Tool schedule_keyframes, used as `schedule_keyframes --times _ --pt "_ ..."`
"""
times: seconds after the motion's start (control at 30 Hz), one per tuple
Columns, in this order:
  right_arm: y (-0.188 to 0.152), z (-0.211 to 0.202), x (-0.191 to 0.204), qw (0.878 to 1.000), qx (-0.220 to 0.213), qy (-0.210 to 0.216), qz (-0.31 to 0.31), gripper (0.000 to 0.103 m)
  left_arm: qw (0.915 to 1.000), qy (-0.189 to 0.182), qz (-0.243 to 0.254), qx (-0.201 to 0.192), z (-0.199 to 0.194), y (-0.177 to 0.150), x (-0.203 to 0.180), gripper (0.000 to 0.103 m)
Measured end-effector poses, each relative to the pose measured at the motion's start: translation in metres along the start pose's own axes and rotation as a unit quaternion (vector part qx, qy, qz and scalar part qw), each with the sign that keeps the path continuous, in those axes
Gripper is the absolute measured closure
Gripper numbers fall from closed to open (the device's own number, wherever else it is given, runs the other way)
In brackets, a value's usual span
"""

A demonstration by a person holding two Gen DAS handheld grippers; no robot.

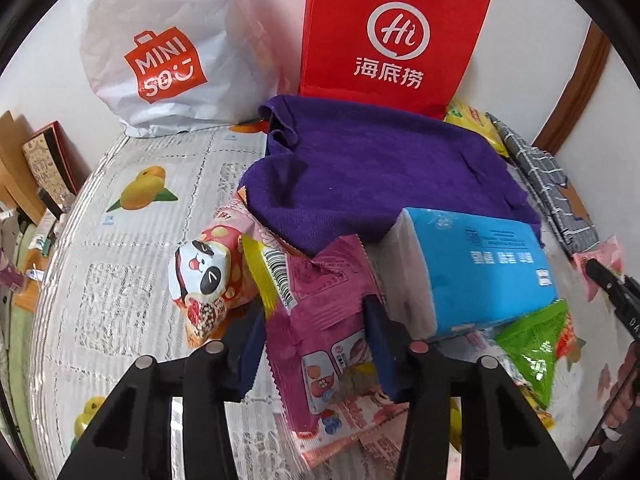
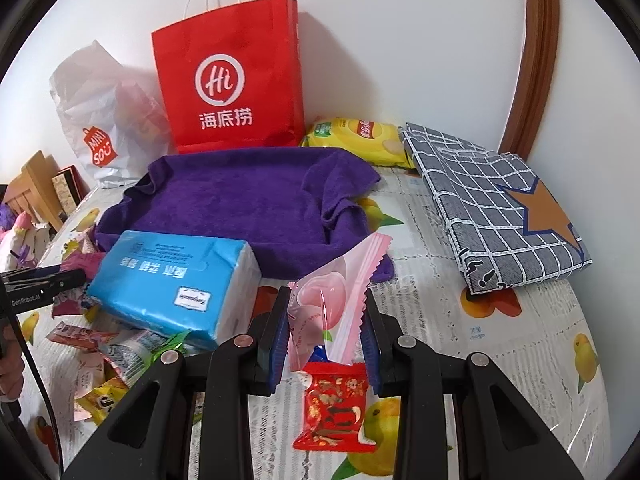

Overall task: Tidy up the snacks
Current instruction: 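Grasp the pink snack bag with the left gripper while the right gripper lifts the pink candy, then carry the pink bag and pink candy in both grippers toward the purple towel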

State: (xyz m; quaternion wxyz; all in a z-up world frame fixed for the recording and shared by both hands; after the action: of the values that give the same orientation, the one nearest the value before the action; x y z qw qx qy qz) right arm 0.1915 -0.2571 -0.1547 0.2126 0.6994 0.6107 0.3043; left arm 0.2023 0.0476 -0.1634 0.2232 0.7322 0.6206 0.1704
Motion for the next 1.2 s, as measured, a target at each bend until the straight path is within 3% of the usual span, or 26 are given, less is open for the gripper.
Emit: schedule_keyframes --times 0.53,0.73,1.2 --pt "-0.007 -0.055 0.027 0.999 -0.033 0.029 -0.018 0.071 0.9989 0.013 0.004 -0.045 -0.070 -0.012 -0.007 0.062" --pt "-0.004 -0.070 0.037 0.998 -0.043 0.029 -0.026 0.071 0.9980 -0.003 0.011 -0.062 -0.097 -0.006 -0.023 0.062" --pt "0.051 -0.071 0.059 0.996 -0.066 0.044 -0.034 0.071 0.9948 -0.023 0.040 -0.091 -0.120 0.044 -0.051 0.062"
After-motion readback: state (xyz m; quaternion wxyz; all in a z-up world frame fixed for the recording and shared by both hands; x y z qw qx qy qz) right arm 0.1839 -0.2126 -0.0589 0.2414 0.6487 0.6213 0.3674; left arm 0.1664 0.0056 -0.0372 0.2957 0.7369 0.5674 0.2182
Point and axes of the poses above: each gripper's, at about its wrist camera, not at the fingertips, and z roughly the way its jaws point, x to its left, y to its top, the point moved 3 cm from there along z, roughly the way its jaws point, and after that the axes turned 10 degrees about z, right-handed, at the moved point
